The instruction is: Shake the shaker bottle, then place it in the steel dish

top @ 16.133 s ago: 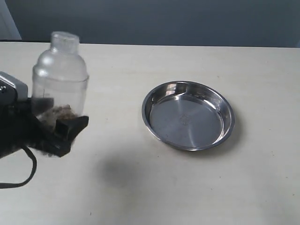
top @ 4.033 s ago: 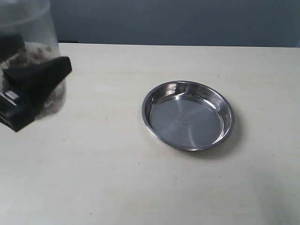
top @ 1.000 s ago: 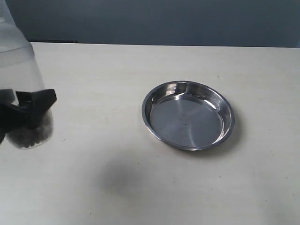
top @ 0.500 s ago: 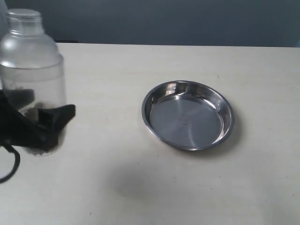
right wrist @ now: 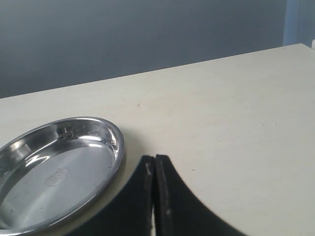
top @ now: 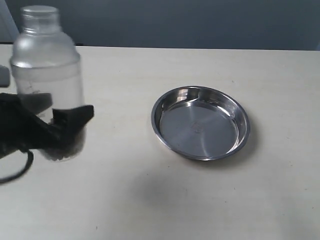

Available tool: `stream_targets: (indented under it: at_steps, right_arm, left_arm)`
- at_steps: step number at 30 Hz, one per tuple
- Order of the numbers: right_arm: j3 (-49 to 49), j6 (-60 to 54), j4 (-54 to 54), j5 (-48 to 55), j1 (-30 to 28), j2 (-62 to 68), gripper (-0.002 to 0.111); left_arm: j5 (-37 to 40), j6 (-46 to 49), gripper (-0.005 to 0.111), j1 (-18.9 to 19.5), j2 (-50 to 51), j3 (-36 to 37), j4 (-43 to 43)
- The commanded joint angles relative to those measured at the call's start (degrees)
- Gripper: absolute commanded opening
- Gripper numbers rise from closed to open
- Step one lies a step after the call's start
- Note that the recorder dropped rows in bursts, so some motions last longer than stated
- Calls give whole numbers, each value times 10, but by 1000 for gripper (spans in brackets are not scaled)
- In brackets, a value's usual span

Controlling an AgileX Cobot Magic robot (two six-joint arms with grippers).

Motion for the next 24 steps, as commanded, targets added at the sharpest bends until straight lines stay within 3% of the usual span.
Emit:
stream_targets:
  at_steps: [1,2,3,4,5,6,7,8,9,10,11,12,13,14,16,18,24]
  right_arm:
    - [1,-4,-2,-7,1,-2,-1]
    - [1,-4,-2,-7,1,-2,-1]
    - [1,-4,-2,-7,1,-2,-1]
    - [1,-4,-2,-7,1,-2,-1]
    - [1,-4,-2,-7,1,-2,-1]
    - [1,-4,-2,-7,1,-2,-1]
    - [1,-4,-2,-7,1,-2,-1]
    - [1,-4,-2,-7,1,-2,-1]
    - [1,-4,-2,-7,1,-2,-1]
    - [1,-4,-2,-7,1,-2,-1]
    - [1,-4,-2,-7,1,-2,-1]
    - [1,-4,-2,-7,1,-2,-1]
    - [1,-4,-2,-7,1,-2,-1]
    - [1,-4,-2,-7,1,-2,-1]
    - [1,-4,-2,-7,1,-2,-1]
    - [1,-4,-2,-7,1,-2,-1]
    - [1,-4,-2,-7,1,-2,-1]
  left_arm:
    - [-36,108,0,-33,12,-7,139]
    - [-46,69,0,-43,12,-7,221]
    - [-67,-19,0,-46,18,-10,202]
    - [-69,-27,0,-44,21,-12,128]
    - [-92,2,0,-40,30,-12,-33]
    - [-106,35,0,-42,31,-12,-18]
    - [-225,36,0,-54,19,-17,163]
    - [-290,37,0,-54,11,-27,211]
    - [-311,45,0,-53,-10,-65,141]
    - [-162,80,0,-53,-16,-94,28]
    - [-25,181,0,-47,-6,-103,-67]
    - [36,301,0,-38,30,-92,-201]
    - [37,356,0,-37,68,-77,-276]
    - [29,382,0,-42,89,-77,-292]
    - [3,353,0,-73,56,-121,-206]
    - [-18,347,0,-90,14,-148,-211]
    - [-20,376,0,-66,120,-54,-354]
